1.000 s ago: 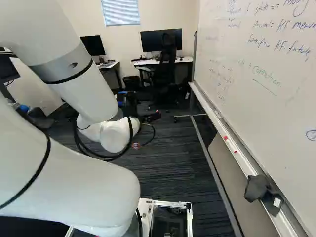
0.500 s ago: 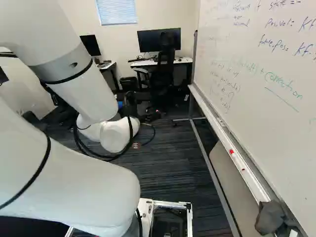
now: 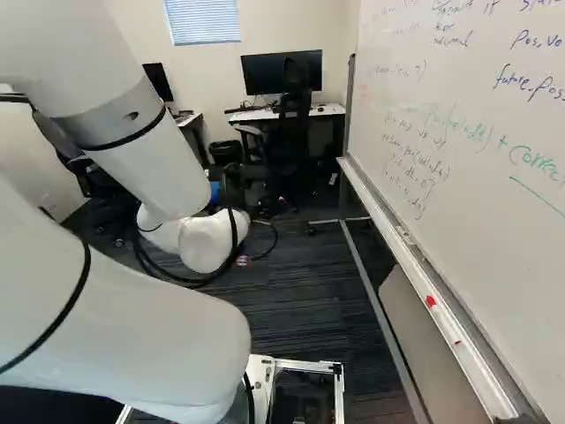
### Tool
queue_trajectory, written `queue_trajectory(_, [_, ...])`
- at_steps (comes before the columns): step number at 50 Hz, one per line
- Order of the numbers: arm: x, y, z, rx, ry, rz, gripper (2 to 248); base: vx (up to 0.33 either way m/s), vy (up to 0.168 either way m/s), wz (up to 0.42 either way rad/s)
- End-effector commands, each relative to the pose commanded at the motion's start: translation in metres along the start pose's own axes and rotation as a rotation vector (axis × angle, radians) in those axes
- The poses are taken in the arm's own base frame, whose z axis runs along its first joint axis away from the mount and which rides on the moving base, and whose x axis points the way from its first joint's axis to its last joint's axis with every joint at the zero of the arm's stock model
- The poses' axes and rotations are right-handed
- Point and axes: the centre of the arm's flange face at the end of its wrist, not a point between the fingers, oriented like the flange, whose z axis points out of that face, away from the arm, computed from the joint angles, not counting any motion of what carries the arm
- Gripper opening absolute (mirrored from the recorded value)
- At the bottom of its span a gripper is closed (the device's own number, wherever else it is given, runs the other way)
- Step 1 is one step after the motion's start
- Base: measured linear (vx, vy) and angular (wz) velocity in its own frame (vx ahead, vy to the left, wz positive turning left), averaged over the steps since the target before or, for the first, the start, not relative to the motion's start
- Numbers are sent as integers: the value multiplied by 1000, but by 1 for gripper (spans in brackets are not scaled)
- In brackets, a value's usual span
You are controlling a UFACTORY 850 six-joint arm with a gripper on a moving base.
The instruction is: Open the door and move inside
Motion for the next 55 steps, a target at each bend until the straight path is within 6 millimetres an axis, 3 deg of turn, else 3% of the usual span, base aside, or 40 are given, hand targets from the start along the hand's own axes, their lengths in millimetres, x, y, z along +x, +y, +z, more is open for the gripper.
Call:
queue_trajectory(38, [0,0,0,0,0,0,247,193,36,-16])
queue_trajectory(55, [0,0,0,0,0,0,247,21,-1,-3])
